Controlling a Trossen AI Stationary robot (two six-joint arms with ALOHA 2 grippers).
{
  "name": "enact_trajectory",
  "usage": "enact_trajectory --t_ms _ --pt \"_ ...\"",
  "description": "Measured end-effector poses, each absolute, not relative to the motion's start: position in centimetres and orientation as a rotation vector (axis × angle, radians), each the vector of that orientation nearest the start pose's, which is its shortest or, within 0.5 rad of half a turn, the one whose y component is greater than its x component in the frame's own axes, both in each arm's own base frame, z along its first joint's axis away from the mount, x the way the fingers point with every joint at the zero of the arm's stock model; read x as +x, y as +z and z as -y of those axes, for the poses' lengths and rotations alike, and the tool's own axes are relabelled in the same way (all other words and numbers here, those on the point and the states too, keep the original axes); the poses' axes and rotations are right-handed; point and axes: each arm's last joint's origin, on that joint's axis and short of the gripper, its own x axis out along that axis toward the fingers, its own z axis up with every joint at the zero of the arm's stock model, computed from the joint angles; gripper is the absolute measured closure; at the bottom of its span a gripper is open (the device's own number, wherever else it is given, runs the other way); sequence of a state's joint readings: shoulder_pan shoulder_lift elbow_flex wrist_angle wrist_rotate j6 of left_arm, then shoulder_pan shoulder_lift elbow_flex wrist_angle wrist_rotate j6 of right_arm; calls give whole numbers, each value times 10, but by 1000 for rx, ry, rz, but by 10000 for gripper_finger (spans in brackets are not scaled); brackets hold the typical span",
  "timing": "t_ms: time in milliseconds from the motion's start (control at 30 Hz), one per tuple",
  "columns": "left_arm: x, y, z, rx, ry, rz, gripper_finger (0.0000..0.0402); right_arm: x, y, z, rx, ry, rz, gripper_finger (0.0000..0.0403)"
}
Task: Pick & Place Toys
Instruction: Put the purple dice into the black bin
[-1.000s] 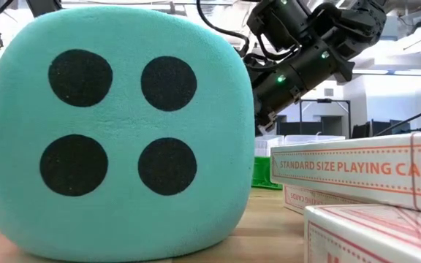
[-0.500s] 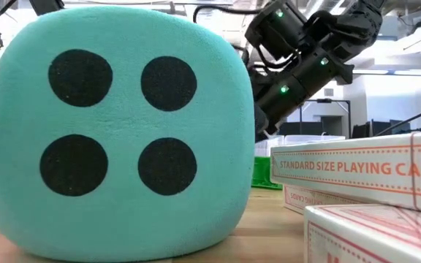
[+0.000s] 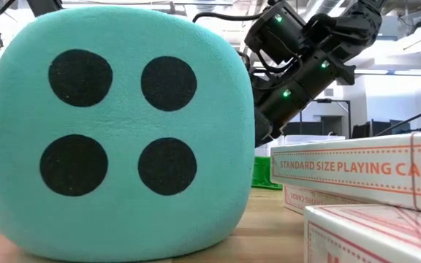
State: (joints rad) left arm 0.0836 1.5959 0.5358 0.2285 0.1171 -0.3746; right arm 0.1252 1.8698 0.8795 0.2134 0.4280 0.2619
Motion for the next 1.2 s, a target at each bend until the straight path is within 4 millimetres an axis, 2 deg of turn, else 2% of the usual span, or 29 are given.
enact_trajectory --t_ms 167,400,733,833,1000,1200 --pt "264 113 -22 -383 198 -793 402 349 118 -28 39 -394 -705 3" --pt "267 115 -23 -340 200 -761 401 349 118 -26 38 -396 -704 3" --pt "265 113 -23 -338 203 -789 401 350 119 -18 -113 -346 -730 3" --pt "263 112 -22 -338 207 -813 401 351 118 -15 -146 -295 -741 3" --pt "261 110 -22 -336 213 -836 401 353 120 -14 -96 -190 -723 3" --pt "262 111 -25 -264 264 -817 401 354 121 -24 -79 -148 -702 3"
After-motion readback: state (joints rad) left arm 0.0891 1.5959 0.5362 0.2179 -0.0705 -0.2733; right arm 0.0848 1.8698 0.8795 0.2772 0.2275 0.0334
